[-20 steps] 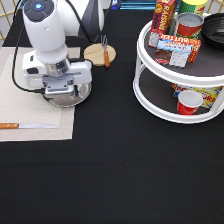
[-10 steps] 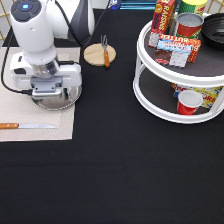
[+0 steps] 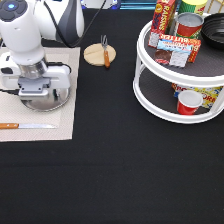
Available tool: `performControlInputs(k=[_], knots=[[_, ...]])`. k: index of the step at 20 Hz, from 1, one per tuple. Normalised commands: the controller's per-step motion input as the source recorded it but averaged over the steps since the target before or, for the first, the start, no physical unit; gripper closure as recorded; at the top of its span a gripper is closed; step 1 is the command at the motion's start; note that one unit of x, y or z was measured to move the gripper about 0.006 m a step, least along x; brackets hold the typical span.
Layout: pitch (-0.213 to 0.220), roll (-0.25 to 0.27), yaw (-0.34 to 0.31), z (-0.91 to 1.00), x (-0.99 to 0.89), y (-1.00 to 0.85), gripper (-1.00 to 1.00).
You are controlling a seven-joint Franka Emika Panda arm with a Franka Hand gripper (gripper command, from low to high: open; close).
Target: Arrange plate and fork
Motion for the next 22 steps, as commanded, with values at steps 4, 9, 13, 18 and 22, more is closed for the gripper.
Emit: performControlInputs(k=[4,9,13,18,22], knots=[[0.000,0.060,0.000,0.01,0.00,-0.93,-1.00],[0.007,0.073,0.000,0.03,0.04,-0.84,-1.00],[0.006,0.064,0.000,0.01,0.08,-0.73,-1.00],[0.023,0.027,0.000,0.06,0.07,-0.30,-1.00],[0.000,-0.008,0.001,0.58,-0.01,0.08,-1.00]])
